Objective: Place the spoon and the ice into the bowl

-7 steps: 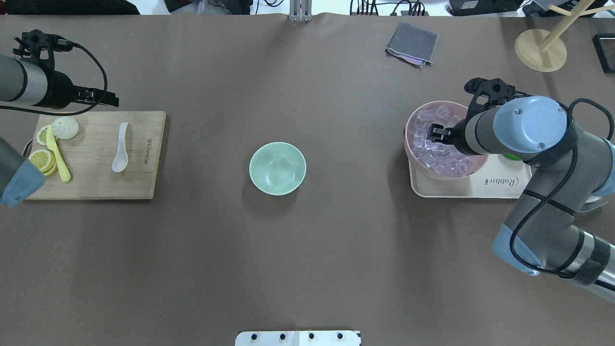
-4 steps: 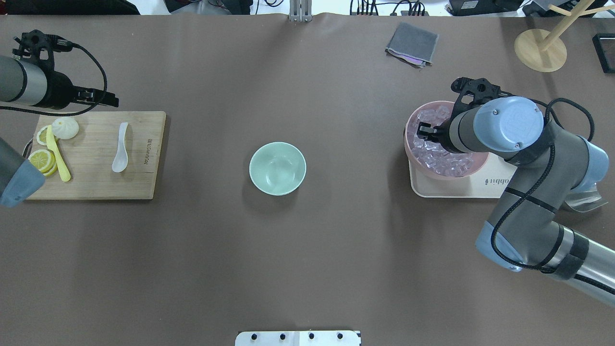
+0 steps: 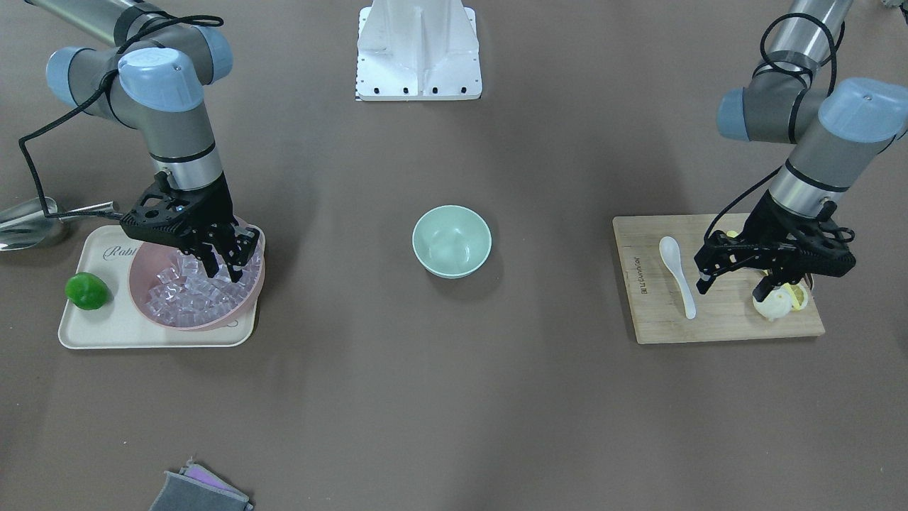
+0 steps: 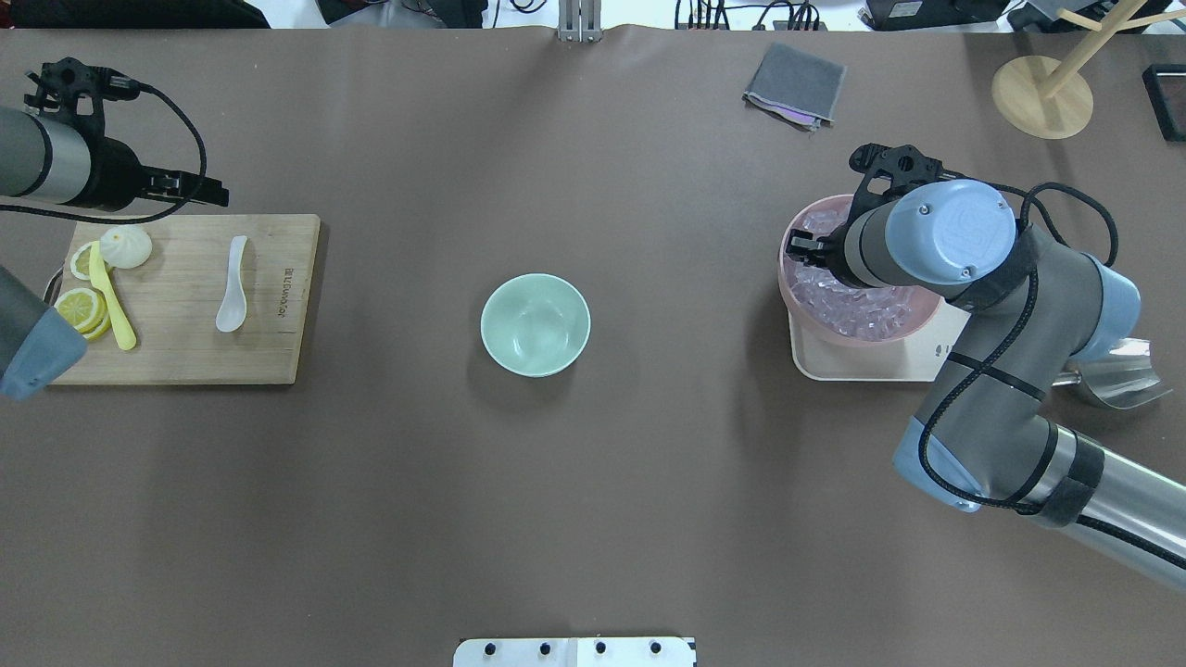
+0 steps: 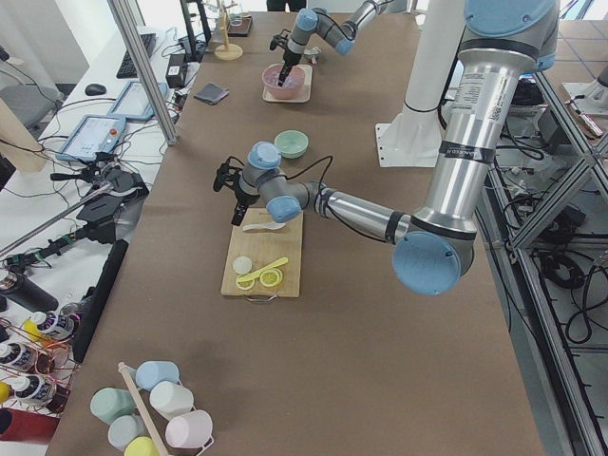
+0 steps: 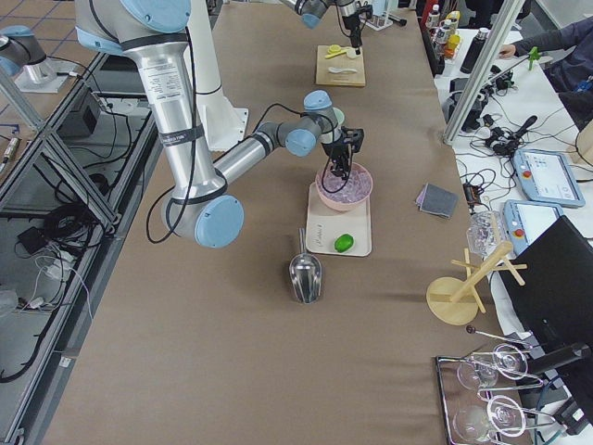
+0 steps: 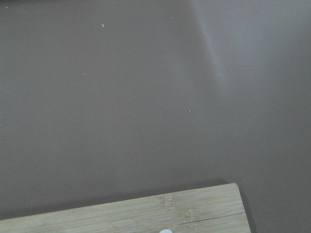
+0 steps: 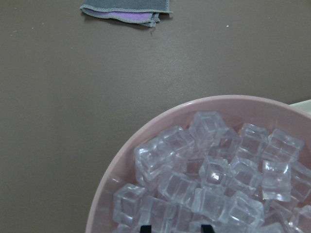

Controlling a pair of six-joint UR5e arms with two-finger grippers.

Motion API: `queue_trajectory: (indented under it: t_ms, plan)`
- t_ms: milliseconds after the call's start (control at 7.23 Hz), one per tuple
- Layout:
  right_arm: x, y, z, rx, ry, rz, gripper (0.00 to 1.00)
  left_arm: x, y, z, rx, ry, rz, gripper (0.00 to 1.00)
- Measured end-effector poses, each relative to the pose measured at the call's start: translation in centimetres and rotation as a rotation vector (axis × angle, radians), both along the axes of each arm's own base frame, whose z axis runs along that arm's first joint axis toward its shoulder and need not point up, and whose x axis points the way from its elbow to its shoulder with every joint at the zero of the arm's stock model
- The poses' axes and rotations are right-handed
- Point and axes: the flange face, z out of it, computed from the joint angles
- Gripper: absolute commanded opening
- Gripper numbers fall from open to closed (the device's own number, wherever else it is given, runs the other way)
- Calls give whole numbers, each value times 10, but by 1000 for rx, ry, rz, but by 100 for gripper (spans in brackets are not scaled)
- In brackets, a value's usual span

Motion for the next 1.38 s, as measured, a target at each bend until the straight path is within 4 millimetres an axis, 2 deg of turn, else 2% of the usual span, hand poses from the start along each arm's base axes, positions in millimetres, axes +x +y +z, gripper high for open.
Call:
queue_trajectory:
  t_ms: [277,415,692,969,1107,1384]
  plan:
    - [-3,1,3,7,14,5,48,0,0,0,0,0,0,97]
    - [-3,1,4,9,18,7,54,0,0,0,-1,0,-1,97]
    - [-2,3,6,11,20,7,56,0,0,0,-3,3,-3,97]
    - [-3,4,8,13,28,9,55,0,1,0,-3,3,-2,97]
    - [-5,4,9,15,32,11,50,0,1,0,-3,4,-2,97]
    - [-7,6,10,18,38,12,46,0,1,-1,-3,4,-2,97]
